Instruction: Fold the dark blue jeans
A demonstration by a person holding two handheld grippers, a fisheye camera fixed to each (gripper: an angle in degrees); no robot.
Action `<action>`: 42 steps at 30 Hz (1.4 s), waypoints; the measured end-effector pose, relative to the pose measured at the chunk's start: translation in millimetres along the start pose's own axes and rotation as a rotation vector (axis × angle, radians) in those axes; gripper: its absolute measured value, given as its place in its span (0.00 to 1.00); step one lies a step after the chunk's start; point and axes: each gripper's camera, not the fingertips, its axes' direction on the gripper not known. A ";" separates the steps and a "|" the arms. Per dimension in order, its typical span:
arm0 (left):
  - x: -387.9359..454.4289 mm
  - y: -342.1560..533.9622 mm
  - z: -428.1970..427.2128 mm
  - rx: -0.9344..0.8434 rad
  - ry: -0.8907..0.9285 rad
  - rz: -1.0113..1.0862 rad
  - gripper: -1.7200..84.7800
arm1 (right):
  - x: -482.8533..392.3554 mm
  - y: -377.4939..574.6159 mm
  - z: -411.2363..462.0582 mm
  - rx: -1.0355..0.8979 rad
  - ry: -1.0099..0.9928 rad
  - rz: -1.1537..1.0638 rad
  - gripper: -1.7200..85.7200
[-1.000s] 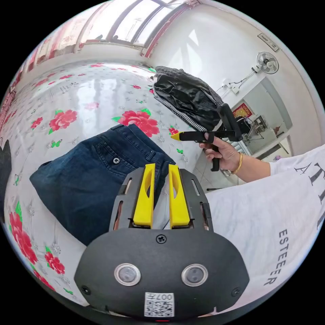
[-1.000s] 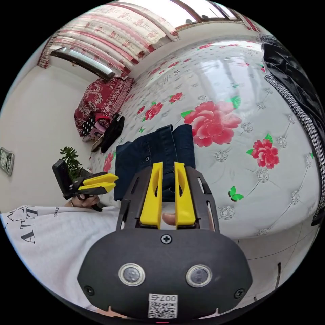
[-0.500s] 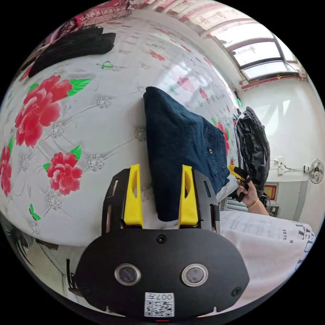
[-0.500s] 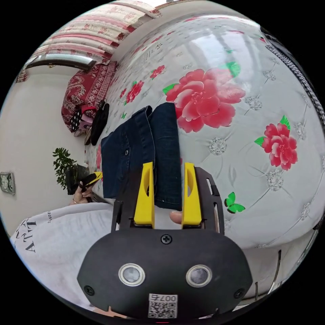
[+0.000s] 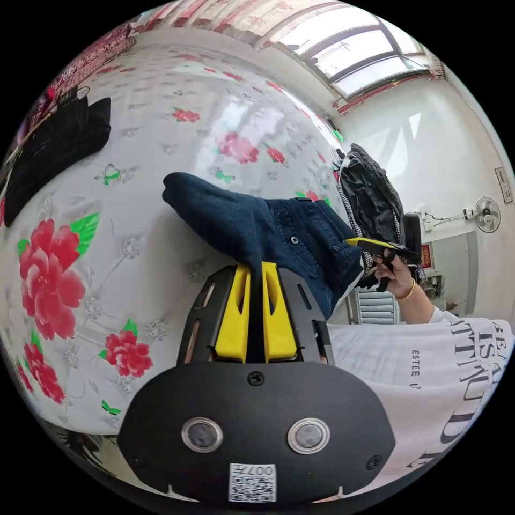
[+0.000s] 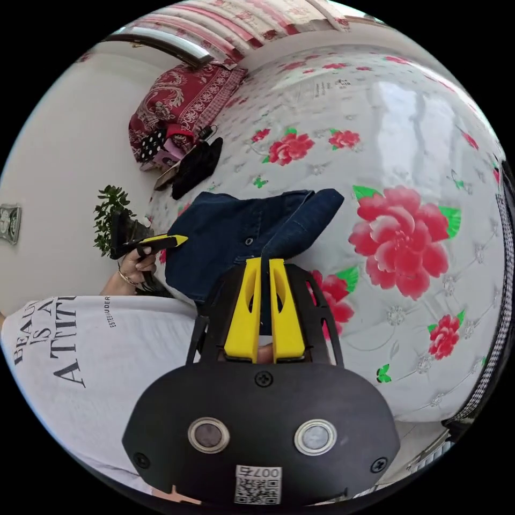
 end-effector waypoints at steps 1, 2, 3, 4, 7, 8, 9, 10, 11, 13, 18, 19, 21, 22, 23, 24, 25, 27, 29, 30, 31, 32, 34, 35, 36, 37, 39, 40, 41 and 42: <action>-5.3 -11.4 -19.8 0.027 -0.016 0.022 0.05 | -9.9 -15.1 -0.7 0.007 0.001 -0.027 0.03; -9.1 -17.0 -30.2 0.040 -0.025 0.029 0.05 | -28.9 -46.9 -1.7 0.024 -0.012 -0.071 0.02; -18.7 -28.1 -52.6 0.070 -0.048 0.035 0.05 | -47.2 -80.4 -1.9 0.047 -0.038 -0.112 0.02; -30.7 -38.9 -77.1 0.109 -0.078 0.037 0.05 | -56.4 -97.9 -1.4 0.058 -0.050 -0.131 0.02; -68.8 -64.2 -143.5 0.215 -0.153 0.007 0.05 | -104.5 -190.9 8.2 0.118 -0.124 -0.212 0.02; -76.5 -68.8 -156.5 0.233 -0.171 -0.003 0.05 | -123.9 -229.5 16.1 0.138 -0.166 -0.232 0.03; -90.9 -77.5 -181.4 0.267 -0.215 -0.020 0.05 | -145.6 -268.0 26.3 0.154 -0.196 -0.256 0.03; -105.8 -86.4 -203.1 0.289 -0.257 -0.044 0.05 | -157.3 -286.8 32.4 0.162 -0.204 -0.271 0.03; -113.9 -90.9 -212.4 0.295 -0.276 -0.062 0.06 | -181.2 -323.8 47.0 0.176 -0.205 -0.294 0.03; -150.8 -105.8 -233.5 0.294 -0.350 -0.171 0.07 | -213.4 -376.0 76.2 0.171 -0.201 -0.296 0.03; -181.1 -84.8 -199.8 0.218 -0.665 -0.347 0.09 | -249.3 -446.8 193.5 0.047 -0.052 -0.228 0.05; -169.5 -65.3 -182.7 0.255 -0.679 -0.326 0.09 | -248.8 -442.3 205.0 0.028 -0.044 -0.229 0.06; -149.3 -34.4 -147.0 0.241 -0.685 -0.286 0.08 | -241.3 -401.5 246.7 -0.058 0.028 -0.278 0.06; -135.7 -14.1 -118.4 0.180 -0.700 -0.278 0.08 | -237.2 -387.5 256.4 -0.090 0.062 -0.286 0.07; -128.3 -4.6 -103.3 0.136 -0.710 -0.272 0.08 | -227.7 -355.7 273.4 -0.159 0.131 -0.302 0.07; -110.3 13.5 -73.6 0.047 -0.737 -0.247 0.08 | -216.9 -320.0 284.9 -0.223 0.201 -0.312 0.07; -88.9 30.2 -48.0 -0.027 -0.765 -0.208 0.08 | -211.6 -301.8 288.5 -0.255 0.232 -0.315 0.07; -55.6 49.4 -19.7 -0.109 -0.760 -0.153 0.07 | -196.0 -229.1 289.4 -0.384 0.356 -0.341 0.08; -25.2 59.9 -1.6 -0.156 -0.694 -0.103 0.07 | -188.3 -177.3 280.3 -0.454 0.439 -0.334 0.08; -7.2 62.2 8.0 -0.174 -0.649 -0.073 0.06 | -184.8 -146.3 274.8 -0.505 0.472 -0.326 0.08; 9.6 61.5 17.4 -0.189 -0.603 -0.036 0.06 | -183.4 -131.7 272.5 -0.526 0.488 -0.320 0.08; 18.0 60.3 22.2 -0.198 -0.585 -0.011 0.06 | -180.8 -104.3 269.1 -0.550 0.528 -0.304 0.08; 52.9 51.9 39.2 -0.228 -0.572 0.105 0.05 | -176.3 -68.0 269.7 -0.556 0.585 -0.269 0.07; 61.4 49.3 42.3 -0.233 -0.577 0.131 0.05 | -171.9 -47.3 276.1 -0.559 0.618 -0.231 0.07; 78.0 44.2 46.6 -0.234 -0.587 0.176 0.04 | -166.4 -29.7 287.9 -0.567 0.630 -0.189 0.07; 93.6 39.5 49.3 -0.226 -0.594 0.211 0.03 | -162.5 -21.4 296.2 -0.578 0.624 -0.166 0.07; 114.4 33.3 53.6 -0.226 -0.591 0.243 0.02 | -157.0 5.1 297.2 -0.424 0.553 -0.080 0.06; 126.9 30.5 56.6 -0.229 -0.590 0.255 0.02 | -153.8 10.2 297.0 -0.399 0.533 -0.052 0.06; 133.0 29.6 58.1 -0.229 -0.592 0.260 0.02 | -148.0 20.2 296.9 -0.377 0.492 -0.026 0.05; 144.7 28.9 61.4 -0.229 -0.598 0.267 0.02 | -142.2 30.9 296.9 -0.357 0.454 -0.024 0.05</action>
